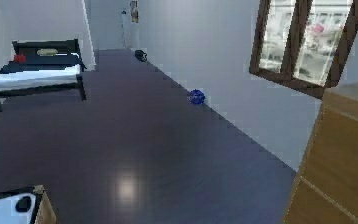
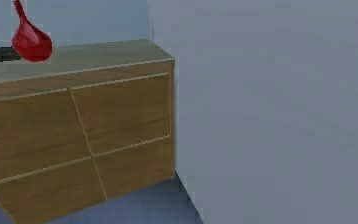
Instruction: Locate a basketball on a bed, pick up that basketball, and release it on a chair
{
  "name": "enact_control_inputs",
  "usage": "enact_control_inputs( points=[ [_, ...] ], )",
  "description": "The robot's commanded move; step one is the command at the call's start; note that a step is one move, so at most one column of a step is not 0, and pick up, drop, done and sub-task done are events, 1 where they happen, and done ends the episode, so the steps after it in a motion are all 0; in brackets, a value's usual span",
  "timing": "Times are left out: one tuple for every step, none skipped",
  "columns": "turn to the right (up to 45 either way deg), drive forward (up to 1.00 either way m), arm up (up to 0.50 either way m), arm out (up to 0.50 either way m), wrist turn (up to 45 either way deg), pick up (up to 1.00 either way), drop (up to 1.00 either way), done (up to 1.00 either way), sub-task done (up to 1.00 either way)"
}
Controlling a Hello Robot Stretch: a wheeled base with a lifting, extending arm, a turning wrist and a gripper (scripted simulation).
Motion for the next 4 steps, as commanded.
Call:
enact_control_inputs(
  points=[
    [0.0,0.10,0.00,0.00,0.0,0.00,0.00,0.00,0.00],
    [45.0,0.00,0.00,0.00,0.0,0.00,0.00,0.00,0.00],
    [45.0,0.00,0.00,0.00,0.0,0.00,0.00,0.00,0.00],
    [36.0,0.00,0.00,0.00,0.0,0.00,0.00,0.00,0.00]
  ],
)
